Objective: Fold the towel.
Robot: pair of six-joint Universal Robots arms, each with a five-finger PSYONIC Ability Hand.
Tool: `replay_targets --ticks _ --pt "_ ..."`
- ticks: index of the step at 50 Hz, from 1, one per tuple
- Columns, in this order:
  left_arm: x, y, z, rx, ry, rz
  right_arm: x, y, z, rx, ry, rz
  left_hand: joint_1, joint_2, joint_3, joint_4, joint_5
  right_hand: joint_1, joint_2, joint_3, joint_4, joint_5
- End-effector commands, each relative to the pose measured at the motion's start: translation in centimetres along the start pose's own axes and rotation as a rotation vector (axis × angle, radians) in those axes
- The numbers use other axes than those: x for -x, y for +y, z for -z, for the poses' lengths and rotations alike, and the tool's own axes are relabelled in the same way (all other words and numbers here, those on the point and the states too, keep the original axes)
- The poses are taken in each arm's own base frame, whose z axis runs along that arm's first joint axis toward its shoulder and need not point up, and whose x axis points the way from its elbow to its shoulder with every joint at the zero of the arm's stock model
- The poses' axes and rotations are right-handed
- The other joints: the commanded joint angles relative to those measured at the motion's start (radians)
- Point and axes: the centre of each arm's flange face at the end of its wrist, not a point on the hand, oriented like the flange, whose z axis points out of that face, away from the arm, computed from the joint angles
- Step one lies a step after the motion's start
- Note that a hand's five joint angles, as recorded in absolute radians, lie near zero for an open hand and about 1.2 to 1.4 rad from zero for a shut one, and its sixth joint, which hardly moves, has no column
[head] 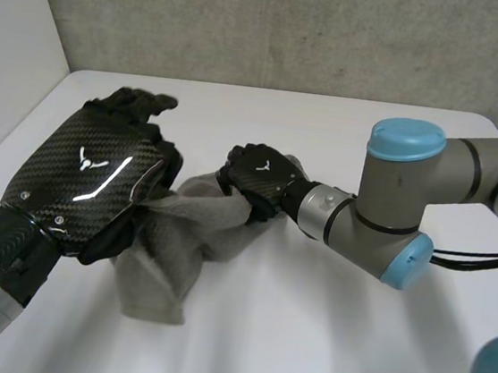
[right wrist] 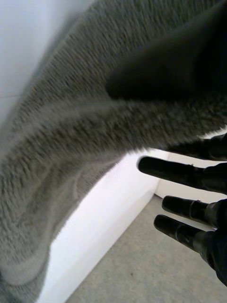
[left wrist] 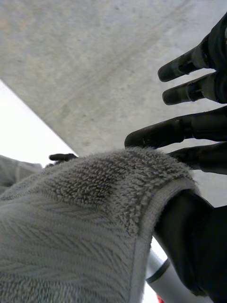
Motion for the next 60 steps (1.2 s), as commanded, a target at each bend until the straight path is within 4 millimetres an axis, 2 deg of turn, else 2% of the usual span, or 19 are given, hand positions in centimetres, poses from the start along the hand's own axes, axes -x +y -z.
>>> replay_targets --ticks 1,5,7,8,9,10,15,16,18,21,22,23,24,25,29,34,37,51,60 --pt "2.2 2.0 -1.2 0.062 -0.080 -0.002 -1.0 -1.2 1.2 -0.004 0.061 0.018 0.094 0.068 -0.058 -0.066 0.059 0.601 0.566 -0.053 -0.076 0.578" --pt "5.1 3.3 -3.1 0.086 -0.157 -0.006 -3.6 -2.4 3.2 0.006 0.230 0.041 0.094 0.068 -0.058 -0.066 0.059 0.601 0.566 -0.053 -0.076 0.578" --pt "5.5 3.5 -3.5 0.094 -0.161 0.002 -6.2 -2.3 6.9 0.055 0.374 0.037 0.094 0.068 -0.058 -0.066 0.059 0.601 0.566 -0.053 -0.076 0.578" --pt "5.6 3.9 -3.9 0.102 -0.150 0.009 -6.2 -2.3 6.9 0.055 0.374 0.037 0.094 0.068 -0.058 -0.066 0.059 0.601 0.566 -0.053 -0.076 0.578" --pt "5.6 3.9 -3.9 0.102 -0.150 0.009 -5.7 -2.0 8.5 0.077 0.371 0.027 0.094 0.068 -0.058 -0.066 0.059 0.601 0.566 -0.053 -0.076 0.578" --pt "5.4 4.3 -4.3 0.112 -0.129 0.016 -5.7 -2.0 8.5 0.077 0.371 0.027 0.094 0.068 -0.058 -0.066 0.059 0.601 0.566 -0.053 -0.076 0.578" --pt "4.6 5.8 -4.8 0.152 -0.072 0.050 0.5 0.1 13.1 0.166 0.218 -0.044 0.094 0.068 -0.058 -0.066 0.059 0.601 0.566 -0.053 -0.076 0.578" --pt "4.3 6.1 -4.9 0.162 -0.059 0.057 0.5 0.1 13.1 0.167 0.217 -0.045 0.094 0.068 -0.058 -0.066 0.059 0.601 0.566 -0.053 -0.076 0.578" --pt "4.1 6.6 -5.0 0.175 -0.051 0.065 3.0 0.2 14.6 0.188 0.175 -0.068 0.094 0.068 -0.058 -0.066 0.059 0.601 0.566 -0.053 -0.076 0.578" --pt "3.8 7.5 -5.1 0.198 -0.039 0.077 3.8 0.3 15.1 0.205 0.157 -0.079 0.094 0.068 -0.058 -0.066 0.059 0.601 0.566 -0.053 -0.076 0.578" --pt "3.8 7.5 -5.1 0.198 -0.039 0.077 4.4 0.5 15.2 0.233 0.135 -0.098 0.094 0.068 -0.058 -0.066 0.059 0.213 0.177 -0.053 -0.076 0.190" --pt "3.7 8.0 -5.1 0.209 -0.035 0.083 4.6 0.6 15.3 0.263 0.116 -0.114 0.094 0.068 -0.058 -0.066 0.059 -0.404 -0.440 -0.053 -0.076 -0.427" --pt "3.6 8.4 -5.2 0.218 -0.031 0.086 4.6 0.6 15.3 0.263 0.116 -0.114 0.094 0.068 -0.058 -0.066 0.059 -0.411 -0.446 -0.053 -0.076 -0.433" --pt "3.6 8.4 -5.2 0.218 -0.031 0.086 4.3 0.4 15.5 0.283 0.112 -0.118 0.094 0.068 -0.058 -0.066 0.059 -0.621 -0.656 -0.053 -0.076 -0.643" --pt "3.5 9.2 -5.5 0.240 -0.027 0.099 3.5 -0.7 15.4 0.290 0.110 -0.083 0.094 0.068 -0.058 -0.066 0.059 -0.621 -0.656 -0.053 -0.076 -0.643" --pt "3.5 9.4 -5.5 0.246 -0.027 0.100 0.2 -2.8 14.9 0.236 0.176 -0.048 0.094 0.068 -0.058 -0.066 0.059 -0.621 -0.656 -0.053 -0.076 -0.643" --pt "3.4 9.5 -5.4 0.249 -0.023 0.102 -0.7 -2.9 14.5 0.229 0.188 -0.048 0.094 0.068 -0.058 -0.066 0.059 -0.621 -0.656 -0.053 -0.076 -0.643" --pt "2.3 9.7 -4.8 0.262 0.003 0.110 -3.5 0.3 9.2 0.229 0.140 0.070 0.094 0.068 -0.058 -0.066 0.059 -0.621 -0.656 -0.053 -0.076 -0.643" --pt "1.3 9.9 -4.3 0.272 0.031 0.116 -6.6 2.8 5.6 0.250 0.188 0.188 0.094 0.068 -0.058 -0.066 0.059 -0.478 -0.514 -0.053 -0.076 -0.501"
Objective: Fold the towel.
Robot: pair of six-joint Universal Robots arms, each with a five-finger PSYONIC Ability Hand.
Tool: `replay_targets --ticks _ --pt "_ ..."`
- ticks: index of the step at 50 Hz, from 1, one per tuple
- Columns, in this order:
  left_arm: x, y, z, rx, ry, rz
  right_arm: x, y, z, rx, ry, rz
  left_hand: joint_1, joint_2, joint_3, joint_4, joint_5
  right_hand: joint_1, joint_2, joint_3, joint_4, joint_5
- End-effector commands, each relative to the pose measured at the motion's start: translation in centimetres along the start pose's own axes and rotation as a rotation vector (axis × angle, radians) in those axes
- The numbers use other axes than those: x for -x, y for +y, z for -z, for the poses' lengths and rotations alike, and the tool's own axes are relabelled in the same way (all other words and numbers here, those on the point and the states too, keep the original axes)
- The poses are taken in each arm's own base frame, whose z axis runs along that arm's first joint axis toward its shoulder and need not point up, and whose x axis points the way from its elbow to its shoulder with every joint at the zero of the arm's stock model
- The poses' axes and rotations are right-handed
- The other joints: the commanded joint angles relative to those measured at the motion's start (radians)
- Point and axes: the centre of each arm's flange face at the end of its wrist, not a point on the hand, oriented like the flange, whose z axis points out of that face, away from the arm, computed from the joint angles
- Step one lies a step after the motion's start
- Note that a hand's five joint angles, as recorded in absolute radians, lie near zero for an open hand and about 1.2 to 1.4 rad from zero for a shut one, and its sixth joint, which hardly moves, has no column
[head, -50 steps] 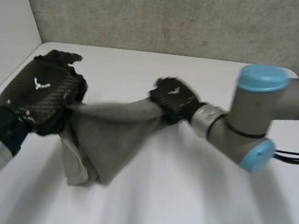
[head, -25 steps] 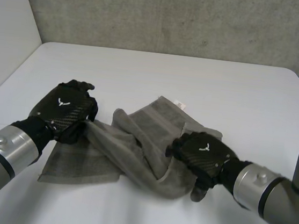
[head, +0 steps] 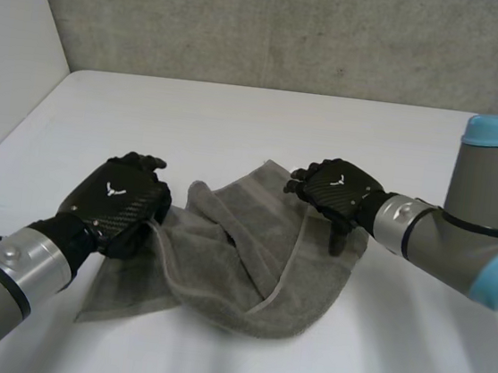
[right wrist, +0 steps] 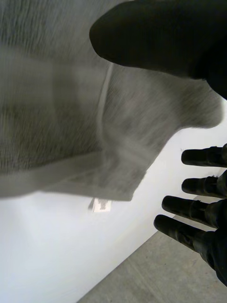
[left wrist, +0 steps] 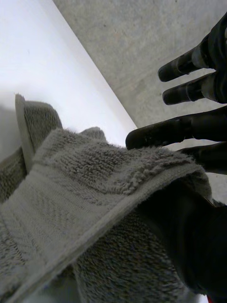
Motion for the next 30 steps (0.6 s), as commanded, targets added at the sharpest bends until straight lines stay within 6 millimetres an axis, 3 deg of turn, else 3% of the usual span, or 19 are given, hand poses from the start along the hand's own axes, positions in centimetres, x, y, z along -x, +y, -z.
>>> replay_targets --ticks 1,14,21,23,30 --pt "-0.6 0.4 0.3 0.010 0.015 0.003 -1.2 1.7 -3.3 0.016 0.034 0.054 0.094 0.046 -0.058 -0.066 0.042 0.054 0.071 -0.053 -0.076 0.062" --pt "-0.7 0.8 0.4 0.024 0.020 0.009 0.1 3.8 -5.7 0.056 -0.014 0.140 0.094 0.046 -0.058 -0.066 0.042 0.142 0.159 -0.053 -0.076 0.150" --pt "-0.8 0.8 0.4 0.022 0.021 0.010 0.3 4.0 -5.6 0.066 -0.020 0.152 0.094 0.046 -0.058 -0.066 0.042 0.582 0.600 -0.053 -0.076 0.591" --pt "-0.7 0.8 0.4 0.022 0.019 0.009 0.1 3.6 -5.3 0.063 -0.011 0.161 0.094 0.046 -0.058 -0.066 0.042 0.857 0.874 -0.053 -0.076 0.865" --pt "-0.8 0.8 0.4 0.022 0.021 0.010 -0.1 2.3 -4.0 0.048 0.003 0.172 0.094 0.046 -0.058 -0.066 0.042 1.114 1.131 -0.053 -0.076 1.122"
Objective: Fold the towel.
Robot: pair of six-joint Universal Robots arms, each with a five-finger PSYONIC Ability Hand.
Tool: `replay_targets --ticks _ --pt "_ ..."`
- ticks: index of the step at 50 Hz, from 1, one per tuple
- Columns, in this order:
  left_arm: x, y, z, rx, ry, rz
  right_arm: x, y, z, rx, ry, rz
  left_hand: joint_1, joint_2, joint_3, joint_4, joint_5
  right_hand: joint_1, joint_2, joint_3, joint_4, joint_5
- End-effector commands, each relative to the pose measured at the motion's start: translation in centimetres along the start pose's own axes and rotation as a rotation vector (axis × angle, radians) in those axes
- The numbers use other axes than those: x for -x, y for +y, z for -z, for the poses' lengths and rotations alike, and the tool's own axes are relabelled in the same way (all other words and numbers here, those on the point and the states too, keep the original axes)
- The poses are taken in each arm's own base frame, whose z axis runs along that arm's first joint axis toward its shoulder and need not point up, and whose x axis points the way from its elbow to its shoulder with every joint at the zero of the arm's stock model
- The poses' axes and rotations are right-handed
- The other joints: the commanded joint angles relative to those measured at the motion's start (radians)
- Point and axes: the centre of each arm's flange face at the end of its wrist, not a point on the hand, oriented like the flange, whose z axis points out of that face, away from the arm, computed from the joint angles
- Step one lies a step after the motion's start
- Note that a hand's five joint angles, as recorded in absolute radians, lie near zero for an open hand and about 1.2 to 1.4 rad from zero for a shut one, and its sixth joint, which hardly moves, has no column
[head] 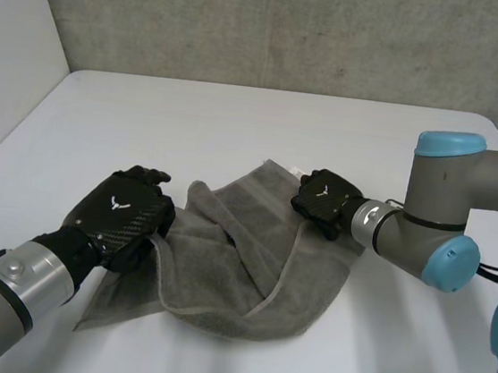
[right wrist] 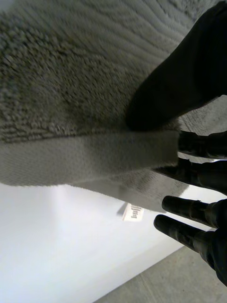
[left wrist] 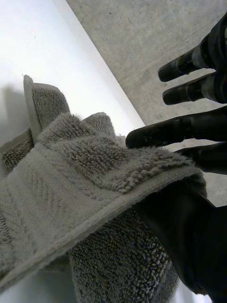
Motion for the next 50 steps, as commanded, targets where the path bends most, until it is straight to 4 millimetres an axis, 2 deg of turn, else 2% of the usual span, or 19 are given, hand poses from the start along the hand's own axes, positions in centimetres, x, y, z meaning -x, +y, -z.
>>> replay_targets --ticks 1,6,12,14,17,19,22,23,24,25,27,28,30,37,41,50 --pt "0.0 0.0 0.0 0.000 -0.001 0.001 -0.4 -1.2 1.6 -0.012 0.015 0.009 0.094 0.046 -0.058 -0.066 0.042 0.166 0.182 -0.053 -0.076 0.172" --pt "0.0 0.0 0.0 0.000 -0.001 -0.001 -0.1 -0.8 2.5 0.003 -0.003 -0.005 0.094 0.046 -0.058 -0.066 0.042 0.168 0.184 -0.053 -0.076 0.174" --pt "0.0 0.1 0.1 0.006 -0.002 0.004 0.4 0.5 5.0 0.074 -0.036 0.021 0.094 0.046 -0.058 -0.066 0.042 0.168 0.184 -0.053 -0.076 0.174" --pt "0.0 0.2 0.2 0.007 -0.003 0.003 -0.2 1.5 6.8 0.117 -0.026 0.033 0.094 0.046 -0.058 -0.066 0.042 0.168 0.184 -0.053 -0.076 0.174" --pt "0.1 0.2 0.2 0.008 -0.006 0.006 -0.7 1.8 7.6 0.130 -0.013 0.031 0.094 0.046 -0.058 -0.066 0.042 0.168 0.184 -0.053 -0.076 0.174" --pt "0.1 0.3 0.2 0.011 -0.006 0.008 -1.6 2.3 9.1 0.145 0.029 0.011 0.094 0.046 -0.058 -0.066 0.042 0.168 0.184 -0.053 -0.076 0.174" --pt "0.1 0.4 0.2 0.012 -0.006 0.008 -1.3 2.3 9.8 0.126 0.035 -0.001 0.094 0.046 -0.058 -0.066 0.042 0.168 0.184 -0.053 -0.076 0.174" --pt "0.2 0.4 0.1 0.011 -0.008 0.008 -1.3 2.3 9.8 0.126 0.035 -0.001 0.094 0.046 -0.058 -0.066 0.042 0.168 0.184 -0.053 -0.076 0.174" --pt "0.2 0.3 0.1 0.010 -0.008 0.007 -1.0 2.2 9.9 0.107 0.028 -0.010 0.094 0.046 -0.058 -0.066 0.042 0.007 0.022 -0.053 -0.076 0.013" --pt "0.2 0.3 0.1 0.010 -0.008 0.007 -0.9 2.2 9.9 0.107 0.028 -0.010 0.094 0.046 -0.058 -0.066 0.042 0.005 0.021 -0.053 -0.076 0.011" --pt "0.1 0.4 0.1 0.009 -0.004 0.006 -0.3 2.0 10.3 0.079 0.018 -0.035 0.094 0.046 -0.058 -0.066 0.042 -0.404 -0.388 -0.053 -0.076 -0.398" --pt "0.1 0.4 0.1 0.009 -0.004 0.006 -0.3 2.0 10.3 0.079 0.018 -0.035 0.094 0.046 -0.058 -0.066 0.042 -0.406 -0.390 -0.053 -0.076 -0.400" --pt "0.0 0.3 0.1 0.007 -0.001 0.004 0.1 1.9 10.5 0.069 0.021 -0.064 0.094 0.046 -0.058 -0.066 0.042 -0.666 -0.650 -0.053 -0.076 -0.660" --pt "-0.1 0.3 0.1 0.007 0.001 0.004 1.0 1.9 9.7 0.048 0.033 -0.047 0.094 0.046 -0.058 -0.066 0.042 -0.788 -0.772 -0.053 -0.076 -0.782" --pt "-0.1 0.3 0.1 0.007 0.001 0.004 1.7 2.2 8.9 0.064 0.021 -0.043 0.094 0.046 -0.058 -0.066 0.042 -0.776 -0.760 -0.053 -0.076 -0.770" --pt "-0.2 0.4 0.1 0.008 0.002 0.004 1.4 3.1 7.3 0.110 0.040 -0.024 0.094 0.046 -0.058 -0.066 0.042 -0.711 -0.696 -0.053 -0.076 -0.705"
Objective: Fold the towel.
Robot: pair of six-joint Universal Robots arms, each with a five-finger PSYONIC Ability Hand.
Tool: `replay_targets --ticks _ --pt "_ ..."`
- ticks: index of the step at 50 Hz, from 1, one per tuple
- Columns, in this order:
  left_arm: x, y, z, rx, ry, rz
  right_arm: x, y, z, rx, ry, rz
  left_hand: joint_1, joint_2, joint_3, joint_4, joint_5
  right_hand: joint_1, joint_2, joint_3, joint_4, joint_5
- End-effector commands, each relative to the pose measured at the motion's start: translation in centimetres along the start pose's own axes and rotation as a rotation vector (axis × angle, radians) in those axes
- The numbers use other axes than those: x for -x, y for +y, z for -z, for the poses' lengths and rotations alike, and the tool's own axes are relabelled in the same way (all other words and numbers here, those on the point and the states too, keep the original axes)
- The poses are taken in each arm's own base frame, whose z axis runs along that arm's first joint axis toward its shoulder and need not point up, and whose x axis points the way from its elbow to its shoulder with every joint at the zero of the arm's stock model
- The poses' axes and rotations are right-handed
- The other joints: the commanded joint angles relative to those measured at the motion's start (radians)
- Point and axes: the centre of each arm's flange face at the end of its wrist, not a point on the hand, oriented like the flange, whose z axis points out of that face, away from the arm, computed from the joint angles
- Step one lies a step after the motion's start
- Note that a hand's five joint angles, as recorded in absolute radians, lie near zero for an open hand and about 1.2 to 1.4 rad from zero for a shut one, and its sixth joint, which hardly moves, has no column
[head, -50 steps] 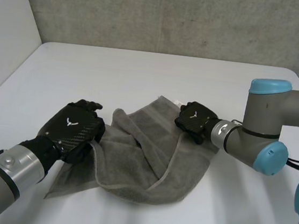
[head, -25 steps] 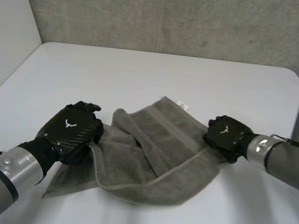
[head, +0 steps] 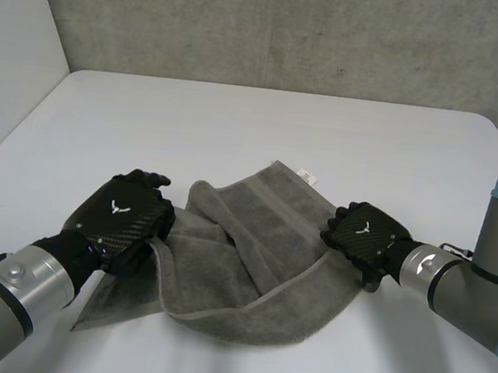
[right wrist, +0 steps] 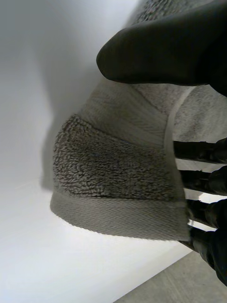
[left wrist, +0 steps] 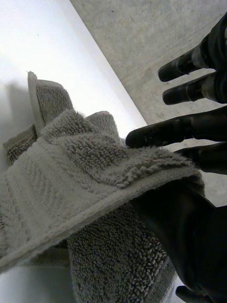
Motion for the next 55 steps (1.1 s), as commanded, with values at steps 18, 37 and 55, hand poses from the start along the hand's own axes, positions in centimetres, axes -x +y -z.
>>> replay_targets --ticks 18,37,55 --pt "0.1 0.2 0.5 0.014 -0.011 0.006 -2.7 -3.1 3.3 0.017 0.108 -0.034 0.094 0.046 -0.058 -0.066 0.043 0.899 0.893 -0.053 -0.076 0.931" --pt "0.2 0.5 0.4 0.023 -0.010 0.012 -0.5 0.3 3.9 0.115 -0.114 -0.199 0.094 0.046 -0.058 -0.066 0.043 0.577 0.571 -0.053 -0.076 0.610" --pt "0.0 1.1 0.5 0.041 -0.008 0.019 0.0 0.9 3.5 0.136 -0.131 -0.191 0.094 0.046 -0.058 -0.066 0.043 0.898 0.892 -0.053 -0.076 0.930"
